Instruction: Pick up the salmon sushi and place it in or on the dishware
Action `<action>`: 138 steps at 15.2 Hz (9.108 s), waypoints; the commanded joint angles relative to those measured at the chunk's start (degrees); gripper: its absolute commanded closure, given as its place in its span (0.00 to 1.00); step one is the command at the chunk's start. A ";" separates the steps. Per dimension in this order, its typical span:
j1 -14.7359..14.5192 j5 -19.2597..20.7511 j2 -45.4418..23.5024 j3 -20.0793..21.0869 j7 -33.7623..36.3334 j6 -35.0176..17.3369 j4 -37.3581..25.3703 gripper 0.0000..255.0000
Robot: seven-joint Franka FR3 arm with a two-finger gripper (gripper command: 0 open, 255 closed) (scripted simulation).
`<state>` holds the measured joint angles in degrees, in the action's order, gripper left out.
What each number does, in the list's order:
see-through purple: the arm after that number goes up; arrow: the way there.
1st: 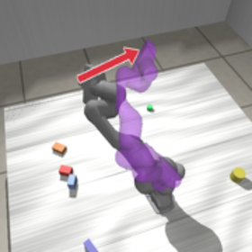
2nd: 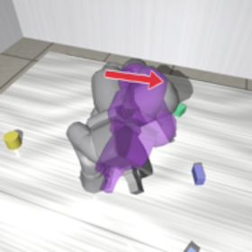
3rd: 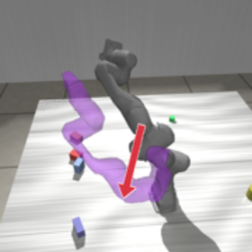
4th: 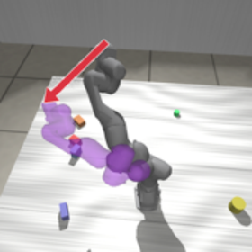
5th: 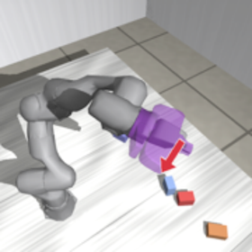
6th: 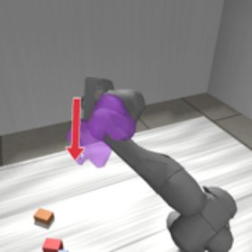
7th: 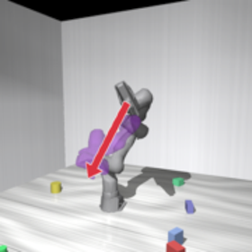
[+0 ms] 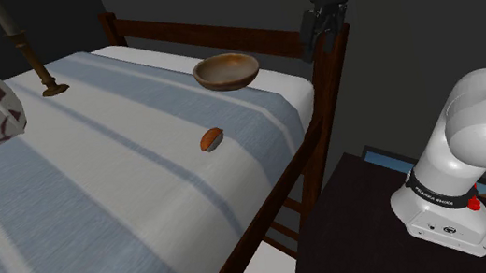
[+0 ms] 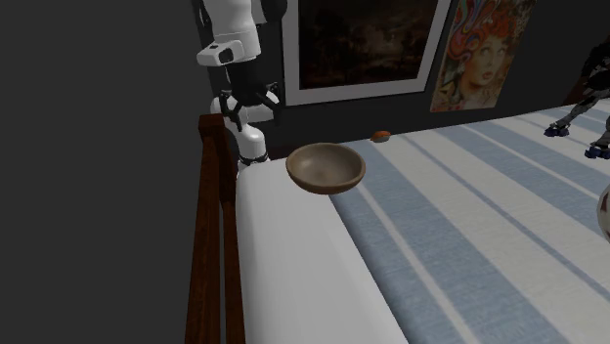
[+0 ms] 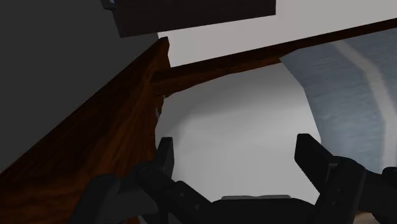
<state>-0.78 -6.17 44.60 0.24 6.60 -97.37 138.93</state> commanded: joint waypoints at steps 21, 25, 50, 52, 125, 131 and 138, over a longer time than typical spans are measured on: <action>-6.29 -7.21 -13.16 26.21 23.52 -18.13 -9.59 0.00; -5.43 -4.93 -18.27 32.19 29.10 -21.15 -14.32 0.00; -4.81 -4.30 -20.88 33.81 29.64 -27.13 -10.86 1.00; -4.80 -4.30 -20.88 33.82 29.64 -27.13 -10.87 0.00; 6.17 -1.42 -26.39 18.04 12.43 -12.17 -29.07 1.00; 5.95 -1.85 -25.68 18.21 12.06 -16.76 -23.77 1.00; 5.74 -2.22 -25.42 18.48 11.76 -21.52 -18.75 1.00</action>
<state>4.97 -8.36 19.15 18.71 18.39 -118.51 119.80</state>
